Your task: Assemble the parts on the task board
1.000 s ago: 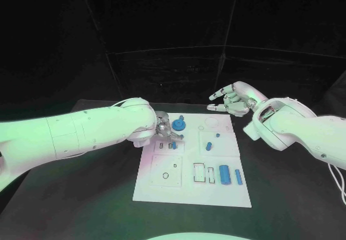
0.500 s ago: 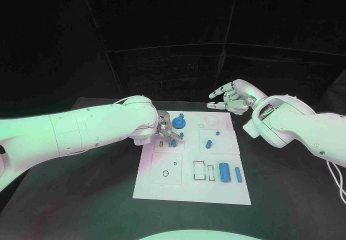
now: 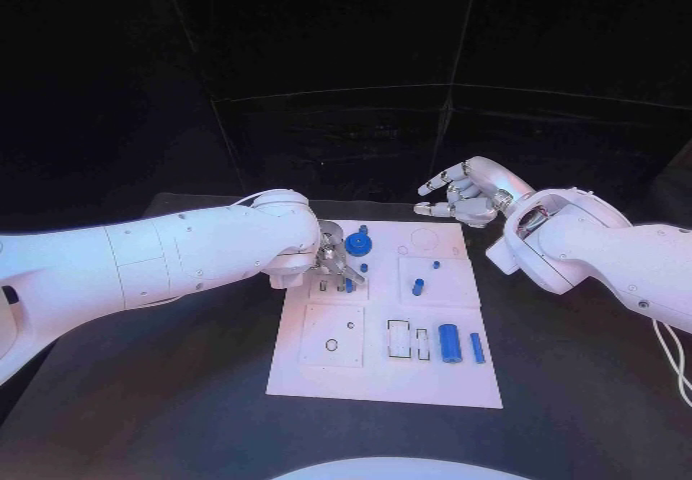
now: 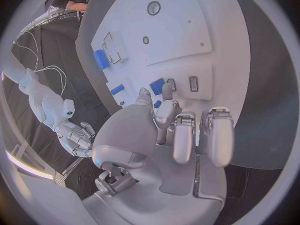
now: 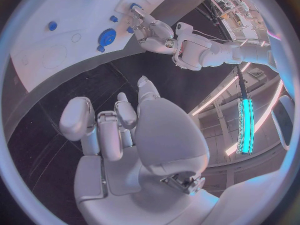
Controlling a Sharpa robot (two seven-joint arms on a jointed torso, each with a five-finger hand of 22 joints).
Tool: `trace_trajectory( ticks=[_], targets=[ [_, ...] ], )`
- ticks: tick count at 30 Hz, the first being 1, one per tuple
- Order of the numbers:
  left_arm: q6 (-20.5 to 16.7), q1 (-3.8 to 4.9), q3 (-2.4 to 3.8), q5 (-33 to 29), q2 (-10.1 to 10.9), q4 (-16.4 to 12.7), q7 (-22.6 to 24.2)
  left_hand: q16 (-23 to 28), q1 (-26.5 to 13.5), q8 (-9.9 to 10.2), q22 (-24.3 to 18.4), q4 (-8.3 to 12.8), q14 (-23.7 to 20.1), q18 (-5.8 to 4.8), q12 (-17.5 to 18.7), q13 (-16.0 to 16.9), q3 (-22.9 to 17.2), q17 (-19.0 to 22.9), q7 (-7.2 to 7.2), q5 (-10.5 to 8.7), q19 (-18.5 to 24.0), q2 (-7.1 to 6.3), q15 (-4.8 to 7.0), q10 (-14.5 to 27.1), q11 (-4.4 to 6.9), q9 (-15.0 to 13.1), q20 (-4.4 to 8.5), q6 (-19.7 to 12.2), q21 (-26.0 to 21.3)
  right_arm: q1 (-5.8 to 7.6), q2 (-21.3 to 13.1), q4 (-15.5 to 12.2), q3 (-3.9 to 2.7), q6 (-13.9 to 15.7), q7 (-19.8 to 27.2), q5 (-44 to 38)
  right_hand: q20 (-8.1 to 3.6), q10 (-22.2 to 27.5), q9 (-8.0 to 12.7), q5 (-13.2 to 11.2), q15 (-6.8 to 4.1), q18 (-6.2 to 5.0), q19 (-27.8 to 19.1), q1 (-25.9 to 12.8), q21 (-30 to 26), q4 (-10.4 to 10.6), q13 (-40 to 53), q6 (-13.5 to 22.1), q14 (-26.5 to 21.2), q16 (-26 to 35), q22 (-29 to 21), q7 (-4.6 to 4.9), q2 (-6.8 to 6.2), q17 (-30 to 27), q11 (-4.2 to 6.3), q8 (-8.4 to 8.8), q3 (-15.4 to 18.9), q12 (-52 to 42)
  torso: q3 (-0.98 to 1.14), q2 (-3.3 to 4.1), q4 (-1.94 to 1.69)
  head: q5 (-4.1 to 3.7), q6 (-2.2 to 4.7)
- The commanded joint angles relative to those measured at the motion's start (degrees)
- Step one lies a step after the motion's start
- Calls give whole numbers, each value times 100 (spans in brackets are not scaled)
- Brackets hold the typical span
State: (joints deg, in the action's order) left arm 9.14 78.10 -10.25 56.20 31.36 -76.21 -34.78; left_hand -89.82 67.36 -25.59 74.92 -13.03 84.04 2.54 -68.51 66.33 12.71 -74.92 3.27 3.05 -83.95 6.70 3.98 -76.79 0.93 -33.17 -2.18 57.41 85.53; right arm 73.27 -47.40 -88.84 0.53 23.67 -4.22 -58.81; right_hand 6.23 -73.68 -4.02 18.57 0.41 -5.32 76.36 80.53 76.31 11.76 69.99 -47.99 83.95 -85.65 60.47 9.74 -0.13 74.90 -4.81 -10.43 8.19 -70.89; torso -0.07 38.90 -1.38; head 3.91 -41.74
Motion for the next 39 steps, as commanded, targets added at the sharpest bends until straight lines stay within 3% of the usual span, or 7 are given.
trace_trajectory(
  ticks=[1,15,21,24,32,37,39],
  targets=[
    [141,11,2,25,-19,1,-40,-18,74,-43,715,53,596,-83,-36,14,-16,-1508,-22,-29,-241,-6,38,-51,5,-34,23,-12,37,14,11,-1,-6,-31,6,-24,6,54,2,62,-17,-34,-41,69,-27,5,-13,38,432,25,-10,3,-2,825,7,-26,46,40,0,0,2,-3,-20],
    [129,11,2,25,-46,22,-39,-18,186,-82,715,167,596,-82,-45,36,-179,-1508,-32,-27,-233,65,46,-58,15,-154,32,-50,36,14,28,17,-6,-69,-8,-24,5,56,3,96,-18,-38,-51,79,-40,8,-17,39,432,26,-34,0,5,824,8,-34,54,41,0,-2,-2,-10,-34],
    [77,11,2,-13,-55,26,-31,-18,627,-70,673,482,596,-70,-29,39,-590,-1508,-75,-21,-207,254,78,-46,57,-235,52,-136,11,13,38,27,-6,-94,-19,-24,5,56,3,96,-18,-38,-51,79,-40,8,-17,39,432,26,-34,0,5,824,8,-34,54,41,2,0,0,-3,-43],
    [80,11,2,-32,-57,22,-29,-18,764,-39,663,614,596,-67,-7,32,-798,-1508,-77,-12,-199,285,86,-30,60,-263,66,-180,4,13,50,36,-6,-111,-22,-24,4,57,3,106,-19,-40,-56,81,-45,8,-19,40,432,25,-44,0,6,826,8,-36,57,42,-1,-1,2,-5,-47],
    [86,11,2,-136,-31,5,-23,-18,839,54,627,846,596,-58,47,16,-1381,-1508,-80,85,-177,196,88,-2,64,-323,67,-224,-23,13,69,57,-6,-162,-35,-24,4,57,3,108,-19,-40,-57,81,-47,9,-18,40,432,26,-47,0,6,826,9,-37,59,41,0,1,-5,-7,-62],
    [28,10,2,-255,25,-28,-16,-18,878,128,594,1068,596,-49,106,-8,-2035,-1508,-61,233,-159,68,88,28,55,-360,72,-257,-49,13,74,69,-5,-187,-45,-24,4,61,2,112,-19,-42,-62,80,-52,11,-22,37,433,25,-58,-1,5,827,9,-40,63,45,-3,-1,-6,-4,-65],
    [-53,10,2,-310,65,-57,-7,-18,807,147,581,1168,596,-45,122,-10,-2458,-1508,-30,319,-152,-56,77,24,42,-396,69,-260,-60,13,76,75,-5,-193,-45,-24,4,60,1,114,-19,-42,-62,77,-53,15,-22,34,432,25,-59,-1,5,826,9,-44,68,44,-4,1,-6,-3,-64]
  ],
)
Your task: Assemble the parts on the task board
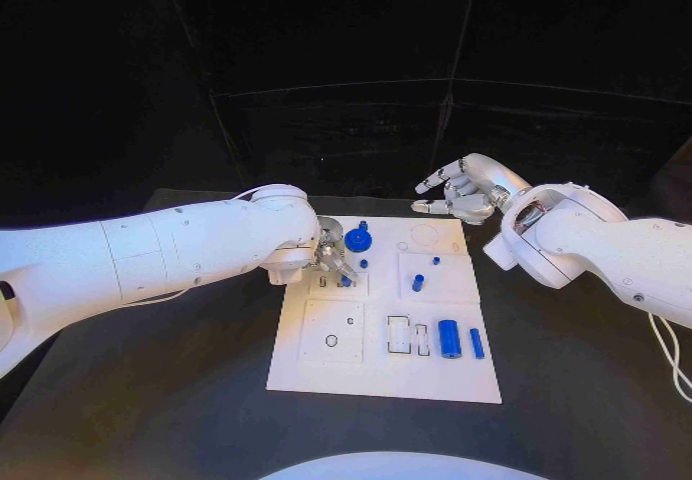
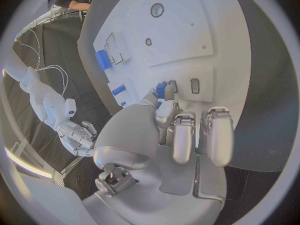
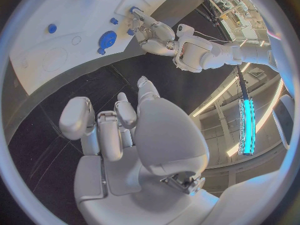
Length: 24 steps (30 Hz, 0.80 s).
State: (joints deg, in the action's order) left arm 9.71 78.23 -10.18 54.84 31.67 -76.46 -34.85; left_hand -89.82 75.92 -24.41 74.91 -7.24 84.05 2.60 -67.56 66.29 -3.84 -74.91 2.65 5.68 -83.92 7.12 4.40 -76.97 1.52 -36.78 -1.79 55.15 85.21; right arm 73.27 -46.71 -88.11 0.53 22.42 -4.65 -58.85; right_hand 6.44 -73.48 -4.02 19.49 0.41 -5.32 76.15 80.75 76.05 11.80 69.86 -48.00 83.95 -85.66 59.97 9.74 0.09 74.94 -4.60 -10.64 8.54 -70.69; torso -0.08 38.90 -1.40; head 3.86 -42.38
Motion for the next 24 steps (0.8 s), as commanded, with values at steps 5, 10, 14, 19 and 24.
trace_trajectory(
  ticks=[5,10,14,19,24],
  targets=[
    [-525,-4,-6,-354,165,-147,70,-18,-823,-51,597,869,595,-51,-7,47,-2805,-1509,61,80,-162,-723,-6,-63,-17,-328,-5,1,-36,13,8,13,-6,-54,12,-20,-18,37,0,25,-19,-42,-39,50,-25,16,-5,30,433,24,-5,-2,-17,827,-11,-29,39,20,4,-4,-13,6,6],
    [-1137,-9,-8,-473,344,-356,144,-18,-1251,-166,600,994,595,-50,-38,78,-3569,-1509,37,80,-163,-923,3,-118,-16,-562,-3,-11,-46,13,12,38,-5,-58,9,-20,-18,36,-1,27,-19,-42,-40,42,-27,24,-5,26,434,24,-8,-3,-17,827,-11,-34,47,18,-5,1,-8,-1,4],
    [-1514,-18,-10,-500,473,-517,168,-18,-1354,-206,592,1049,595,-48,-12,52,-3749,-1509,27,70,-159,-967,16,-112,-23,-642,-3,-22,-55,13,14,47,-5,-69,4,-20,-18,38,-1,27,-19,-43,-42,37,-29,28,-7,25,433,26,-12,-3,-17,825,-11,-36,53,20,1,0,2,19,4],
    [-1784,-54,-15,-420,572,-643,239,-18,-1397,-235,591,1100,595,-47,-2,43,-3861,-1509,22,69,-158,-1002,20,-110,-19,-696,0,-29,-58,13,0,49,-5,-92,-9,-20,-19,40,-2,29,-20,-44,-45,23,-33,41,-11,23,434,25,-19,-3,-16,827,-11,-42,66,22,9,-8,-16,18,-8],
    [-1880,-133,-21,-120,628,-707,270,-18,-1405,-244,594,1118,595,-48,3,38,-3892,-1509,21,68,-159,-1014,21,-109,-17,-712,1,-30,-58,13,-8,49,-5,-112,-16,-20,-19,39,-2,32,-20,-46,-49,16,-39,48,-11,23,434,25,-29,-3,-14,827,-11,-45,72,21,-3,1,-12,20,-15]
  ],
)
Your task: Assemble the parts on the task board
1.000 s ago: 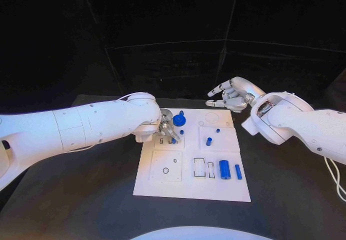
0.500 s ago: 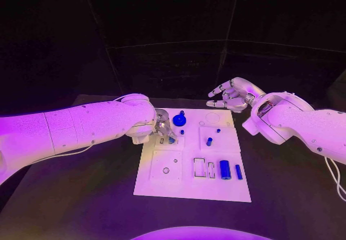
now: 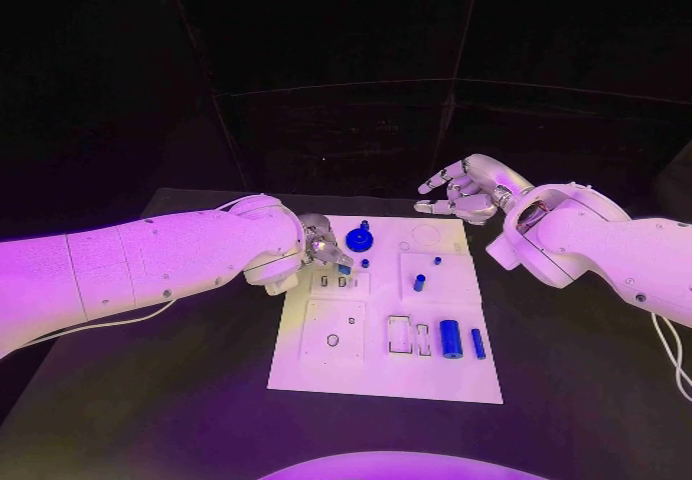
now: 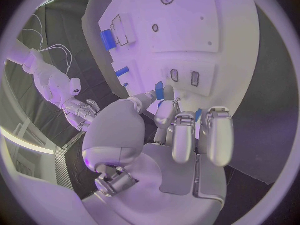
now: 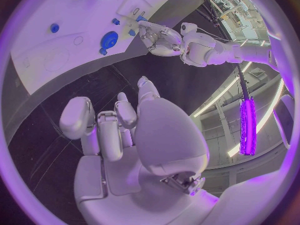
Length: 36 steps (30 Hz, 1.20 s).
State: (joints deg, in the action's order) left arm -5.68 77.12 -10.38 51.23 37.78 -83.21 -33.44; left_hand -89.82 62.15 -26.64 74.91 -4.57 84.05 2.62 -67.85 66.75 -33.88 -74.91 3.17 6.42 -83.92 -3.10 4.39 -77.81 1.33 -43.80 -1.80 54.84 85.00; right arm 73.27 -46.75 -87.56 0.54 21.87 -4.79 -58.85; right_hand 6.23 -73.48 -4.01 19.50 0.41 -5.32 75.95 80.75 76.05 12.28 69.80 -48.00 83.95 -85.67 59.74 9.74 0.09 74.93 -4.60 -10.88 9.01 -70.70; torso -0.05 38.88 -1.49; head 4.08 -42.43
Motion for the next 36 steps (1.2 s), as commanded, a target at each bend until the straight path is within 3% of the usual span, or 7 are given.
trace_trajectory(
  ticks=[1,11,24,36],
  targets=[
    [-352,-43,-1,319,27,-41,132,-18,-28,-21,594,851,595,-49,33,-9,-888,-1509,-31,-6,-160,8,21,-25,2,-10,2,1,-36,13,-5,-6,-6,-61,-3,-19,2,39,-2,31,-20,-45,-29,16,-39,0,-5,23,434,27,-5,-3,-14,828,-11,-21,24,22,-8,6,3,1,-12],
    [-411,-190,-10,902,89,-105,112,-18,-31,-26,589,864,595,-48,37,-13,-904,-1509,-31,-8,-157,-3,22,-24,3,-19,3,-1,-40,13,-9,1,-6,-78,-6,-19,2,38,-2,33,-20,-46,-30,10,-40,7,-4,22,433,28,-7,-3,-12,826,-11,-24,30,20,-8,9,13,26,-45],
    [-130,-267,-14,1232,115,-194,20,-18,-28,-30,590,879,595,-48,57,-34,-917,-1509,-32,-11,-158,-15,23,-14,4,-28,3,-3,-40,13,0,5,-5,-90,-10,-19,2,40,-2,35,-20,-45,-29,4,-40,14,-6,21,434,26,-6,-4,-10,829,-11,-27,35,21,-3,11,18,34,-72],
    [-89,-337,-24,1246,68,-151,13,-18,-28,-31,586,881,595,-47,60,-38,-919,-1509,-32,-12,-156,-17,23,-13,4,-30,3,-3,-42,13,13,12,-5,-96,-10,-19,1,36,-2,43,-20,-46,-31,-4,-43,25,-3,20,434,26,-9,-5,-2,829,-10,-33,43,16,-3,12,20,38,-82]
  ],
)
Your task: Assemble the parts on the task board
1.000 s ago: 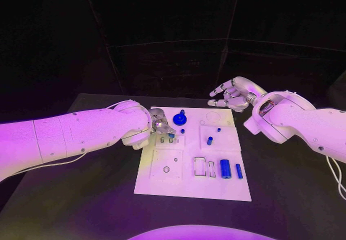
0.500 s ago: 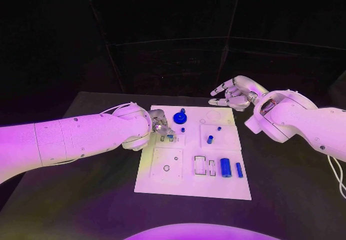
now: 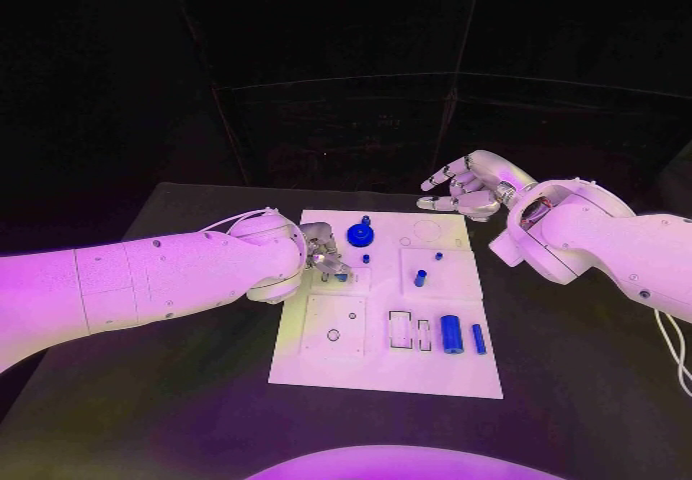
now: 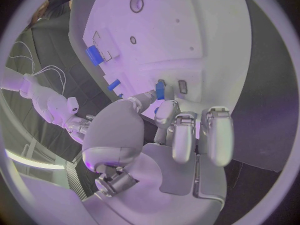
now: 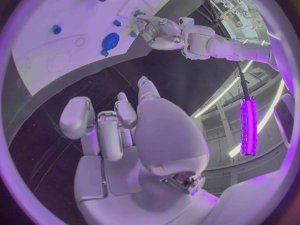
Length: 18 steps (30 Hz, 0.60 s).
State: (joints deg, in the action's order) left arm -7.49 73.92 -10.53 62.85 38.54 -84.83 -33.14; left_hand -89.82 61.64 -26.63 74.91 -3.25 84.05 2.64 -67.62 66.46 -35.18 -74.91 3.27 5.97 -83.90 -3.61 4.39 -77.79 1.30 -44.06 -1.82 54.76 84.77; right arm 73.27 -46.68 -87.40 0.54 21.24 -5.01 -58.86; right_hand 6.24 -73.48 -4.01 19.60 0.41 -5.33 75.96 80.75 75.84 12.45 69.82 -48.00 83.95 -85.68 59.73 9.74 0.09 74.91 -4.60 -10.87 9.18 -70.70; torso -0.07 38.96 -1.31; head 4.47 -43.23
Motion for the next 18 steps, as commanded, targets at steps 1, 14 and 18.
trace_trajectory(
  ticks=[1,14,18],
  targets=[
    [101,-20,-10,85,-7,11,-19,-18,22,-32,587,750,595,-49,38,-9,-788,-1509,-42,32,-157,33,24,-15,7,-3,5,5,-19,13,7,-4,-6,-35,11,-19,1,37,-2,33,-20,-46,-31,-4,-21,8,-5,20,434,27,-9,-5,-2,831,-10,-33,26,16,-3,3,-1,2,-6],
    [416,-31,-16,85,23,-33,-84,-18,20,-43,584,766,595,-48,58,-30,-807,-1509,-44,39,-156,20,24,-7,8,-19,6,11,-22,12,21,14,-6,-71,6,-19,1,37,-2,33,-20,-46,-31,-4,-21,8,-5,20,434,27,-9,-5,-2,831,-10,-33,26,16,-2,-1,-4,4,-38],
    [444,-32,-17,85,34,-52,-92,-18,9,-57,586,781,595,-48,59,-31,-834,-1509,-46,87,-156,4,25,-11,10,-40,7,20,-22,12,24,18,-6,-82,5,-19,1,37,-2,33,-20,-46,-31,-4,-21,8,-5,20,434,27,-9,-5,-2,831,-10,-33,26,16,-3,0,-1,5,-43]
  ],
)
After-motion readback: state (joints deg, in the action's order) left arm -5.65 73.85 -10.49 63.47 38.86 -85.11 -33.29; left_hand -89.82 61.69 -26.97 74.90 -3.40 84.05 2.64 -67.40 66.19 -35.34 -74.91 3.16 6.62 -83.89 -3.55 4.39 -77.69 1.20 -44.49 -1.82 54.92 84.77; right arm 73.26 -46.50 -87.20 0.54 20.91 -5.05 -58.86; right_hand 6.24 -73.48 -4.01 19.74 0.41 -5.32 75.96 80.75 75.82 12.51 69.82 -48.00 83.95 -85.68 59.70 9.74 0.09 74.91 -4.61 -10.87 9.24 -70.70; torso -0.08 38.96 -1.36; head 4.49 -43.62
